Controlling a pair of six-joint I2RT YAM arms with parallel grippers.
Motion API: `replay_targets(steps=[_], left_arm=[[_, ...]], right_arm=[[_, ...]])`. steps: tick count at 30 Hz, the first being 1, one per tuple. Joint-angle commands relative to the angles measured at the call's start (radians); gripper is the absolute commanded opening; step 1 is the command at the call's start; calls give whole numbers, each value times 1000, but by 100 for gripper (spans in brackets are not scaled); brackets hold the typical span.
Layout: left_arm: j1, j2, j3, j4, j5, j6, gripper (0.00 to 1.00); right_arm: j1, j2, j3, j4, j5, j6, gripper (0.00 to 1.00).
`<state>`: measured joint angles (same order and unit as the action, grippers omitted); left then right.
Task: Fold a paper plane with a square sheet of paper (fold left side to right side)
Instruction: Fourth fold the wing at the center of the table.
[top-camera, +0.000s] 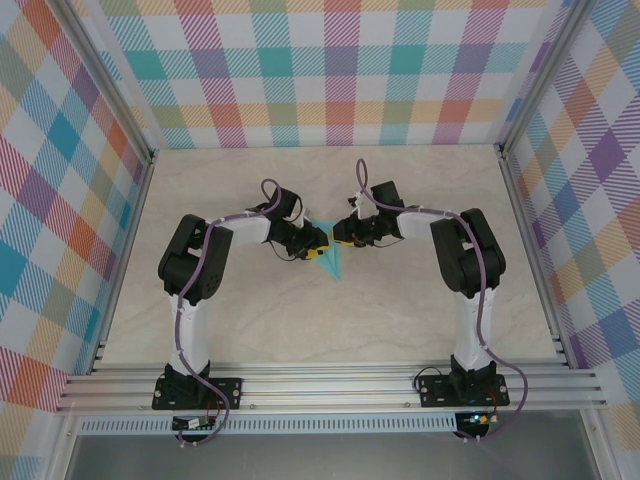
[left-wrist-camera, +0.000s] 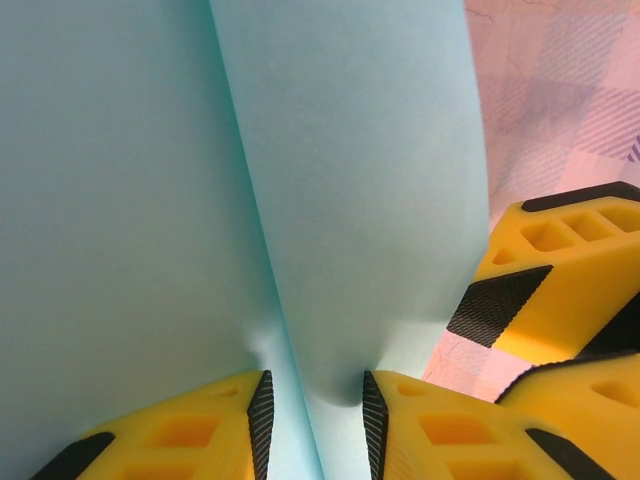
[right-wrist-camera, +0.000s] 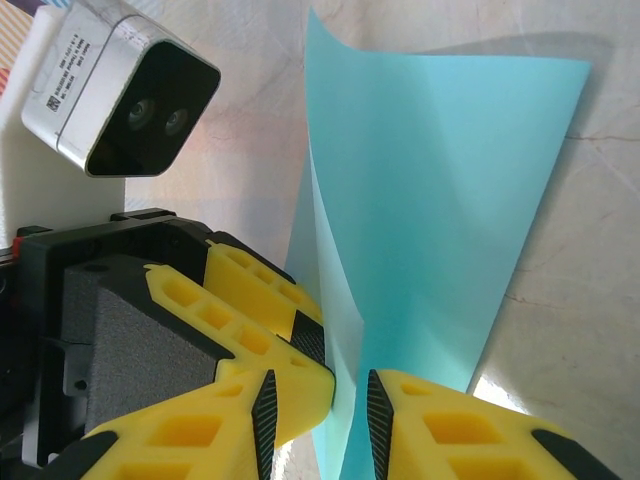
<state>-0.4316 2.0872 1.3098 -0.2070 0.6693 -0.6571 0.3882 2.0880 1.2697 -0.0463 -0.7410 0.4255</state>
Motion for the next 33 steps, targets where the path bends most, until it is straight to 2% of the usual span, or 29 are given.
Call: replay_targets(steps=[1,7,17,33], left_arm=[[-18,31,11,-15,-12,19,31],[-17,29,11,-15,-11,20,31],[-18,29,12,-20,-13,21,31],[-19,28,11,-19,-11,21,31]], right_arm=[[10,22,16,-18,-16,-30,31],[15,41,32,-38,-23,-40,27],[15,29,38,-72,20,-65,6],[9,56,62,-131,58,-94,6]])
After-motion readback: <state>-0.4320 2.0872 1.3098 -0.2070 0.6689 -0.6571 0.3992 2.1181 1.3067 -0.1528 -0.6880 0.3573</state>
